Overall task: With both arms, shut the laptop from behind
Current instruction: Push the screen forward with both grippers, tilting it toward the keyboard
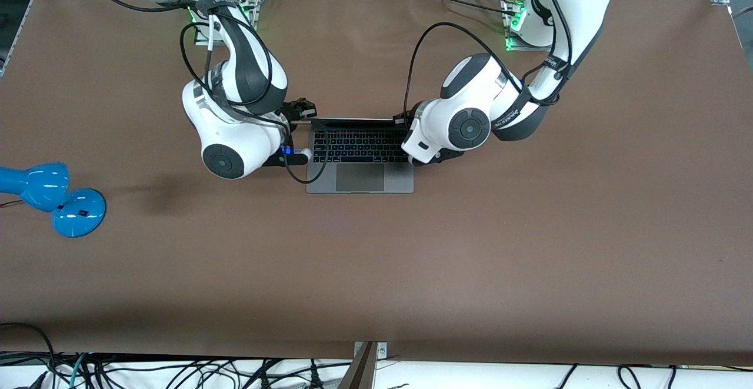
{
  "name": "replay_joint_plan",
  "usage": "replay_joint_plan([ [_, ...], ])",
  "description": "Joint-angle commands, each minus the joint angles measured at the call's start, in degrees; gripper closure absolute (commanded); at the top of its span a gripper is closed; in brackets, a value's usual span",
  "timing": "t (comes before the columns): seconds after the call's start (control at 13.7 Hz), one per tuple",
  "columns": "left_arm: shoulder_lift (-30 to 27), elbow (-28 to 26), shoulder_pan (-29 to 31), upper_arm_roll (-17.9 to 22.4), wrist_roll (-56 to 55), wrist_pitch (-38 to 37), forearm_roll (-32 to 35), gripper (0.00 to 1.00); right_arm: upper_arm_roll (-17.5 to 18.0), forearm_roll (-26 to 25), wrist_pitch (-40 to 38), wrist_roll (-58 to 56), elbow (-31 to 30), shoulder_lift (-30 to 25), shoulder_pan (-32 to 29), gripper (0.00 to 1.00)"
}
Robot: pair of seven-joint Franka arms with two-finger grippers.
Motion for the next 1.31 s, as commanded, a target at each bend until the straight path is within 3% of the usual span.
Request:
replay_joint_plan([
  [0.0,2.99,3.58,-0.64,-0.09,-1.3,-0.26,2.1,1.0,0.11,0.41,3.72,-0.53,-0.04,0.81,-0.18,1.0],
  [1.24,8.26,6.75,-0.72,0.87,-2.44,2.81,5.88,1.0,-0.24,-1.79,15.33,-3.6,-0.04,2.48,-0.62,1.0],
])
